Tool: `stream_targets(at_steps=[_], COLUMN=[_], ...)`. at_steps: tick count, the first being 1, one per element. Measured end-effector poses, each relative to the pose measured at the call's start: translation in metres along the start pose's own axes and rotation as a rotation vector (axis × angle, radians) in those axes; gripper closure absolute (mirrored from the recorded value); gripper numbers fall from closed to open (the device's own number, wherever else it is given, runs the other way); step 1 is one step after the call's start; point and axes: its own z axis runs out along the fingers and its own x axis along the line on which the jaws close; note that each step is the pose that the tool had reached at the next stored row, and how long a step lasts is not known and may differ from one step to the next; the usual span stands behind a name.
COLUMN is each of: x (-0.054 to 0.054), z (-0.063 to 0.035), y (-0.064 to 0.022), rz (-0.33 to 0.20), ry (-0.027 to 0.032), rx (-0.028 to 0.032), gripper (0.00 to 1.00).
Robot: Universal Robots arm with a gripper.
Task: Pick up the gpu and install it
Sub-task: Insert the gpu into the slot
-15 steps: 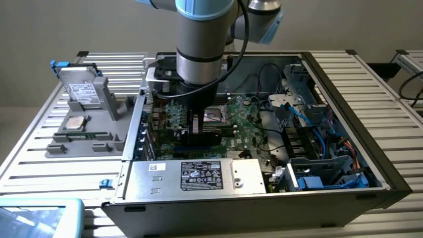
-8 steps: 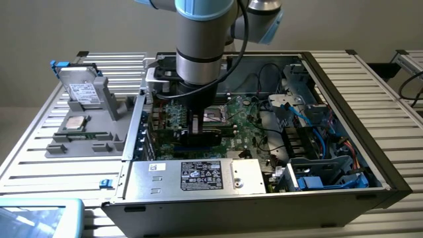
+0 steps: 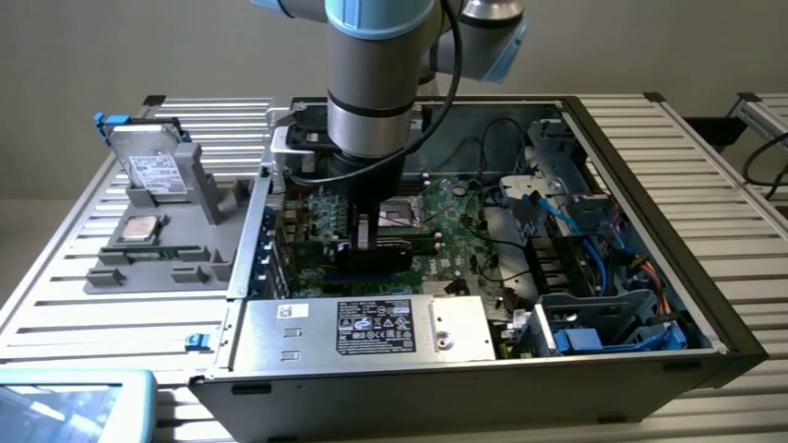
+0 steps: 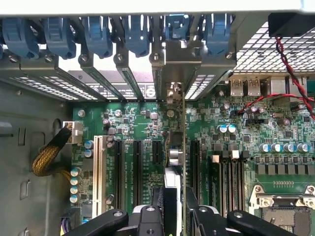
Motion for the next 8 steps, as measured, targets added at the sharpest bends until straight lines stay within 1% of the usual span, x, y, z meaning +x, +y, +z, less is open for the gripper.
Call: stream_targets(at_steps=[8], x=[0.0000], z=[0.0002], y=[0.0000], rz=[0.000], ry=[0.0000], rx=[0.0002], gripper=[0.72])
